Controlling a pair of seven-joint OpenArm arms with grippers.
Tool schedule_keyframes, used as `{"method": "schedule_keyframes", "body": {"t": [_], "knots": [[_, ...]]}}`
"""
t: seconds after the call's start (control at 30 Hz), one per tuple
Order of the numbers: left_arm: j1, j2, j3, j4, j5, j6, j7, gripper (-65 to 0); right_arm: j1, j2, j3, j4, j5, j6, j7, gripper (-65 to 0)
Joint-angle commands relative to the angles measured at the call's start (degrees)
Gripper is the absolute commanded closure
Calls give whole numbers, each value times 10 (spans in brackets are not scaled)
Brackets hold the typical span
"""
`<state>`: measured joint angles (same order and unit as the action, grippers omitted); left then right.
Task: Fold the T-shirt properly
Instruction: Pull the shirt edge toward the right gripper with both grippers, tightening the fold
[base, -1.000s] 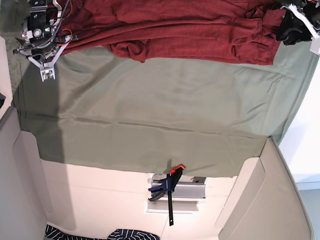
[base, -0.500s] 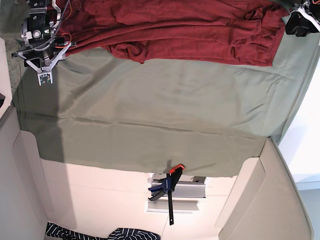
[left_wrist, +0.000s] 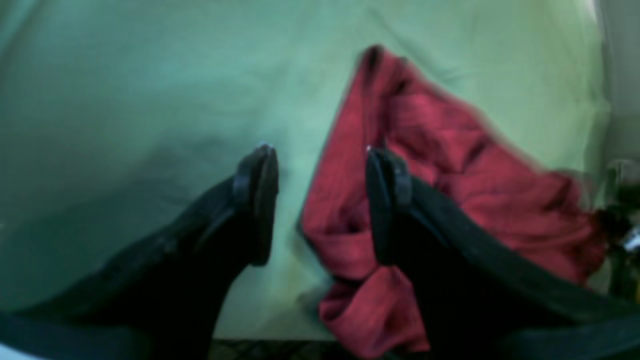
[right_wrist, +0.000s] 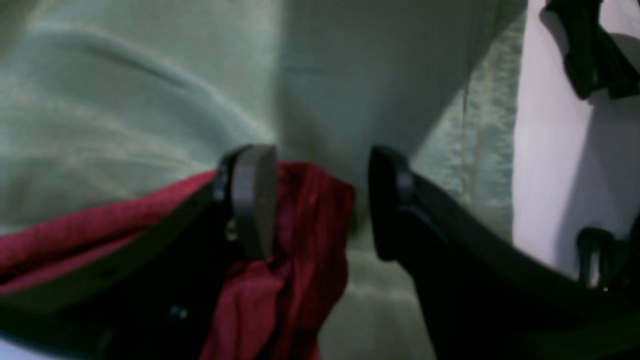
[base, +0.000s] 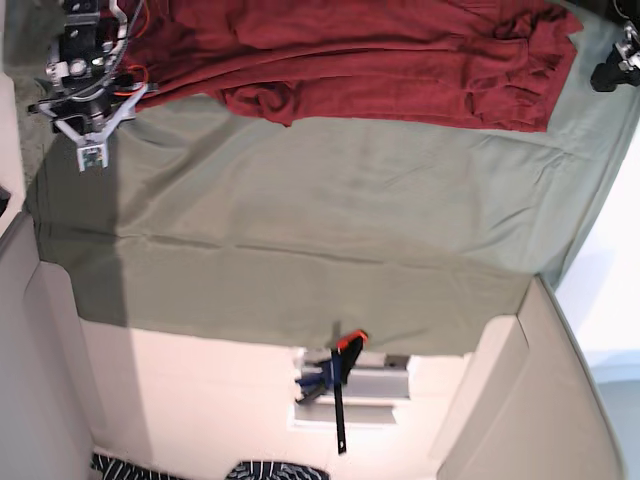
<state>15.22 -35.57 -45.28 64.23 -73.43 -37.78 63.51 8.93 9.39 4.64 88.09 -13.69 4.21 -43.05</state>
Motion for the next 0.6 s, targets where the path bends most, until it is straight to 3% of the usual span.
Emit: {"method": "schedule_keyframes", "body": {"t": [0.0,0.27,0.37,0.57], "knots": [[-2,-24,-4,-13,-30,-9,7,-320,12,4,2,12,-2,-7,13,-299],[-1,-78,-4,-135,-110,-22,44,-320,12,4,2,12,1,-7,17,-299],[-1,-79,9,-144,-116,-22,50,-320,12,4,2,12,11,-7,17,-299],[-27,-65,116,-144,-113,-22,48,-320,12,4,2,12,10,-6,17,-299]]}}
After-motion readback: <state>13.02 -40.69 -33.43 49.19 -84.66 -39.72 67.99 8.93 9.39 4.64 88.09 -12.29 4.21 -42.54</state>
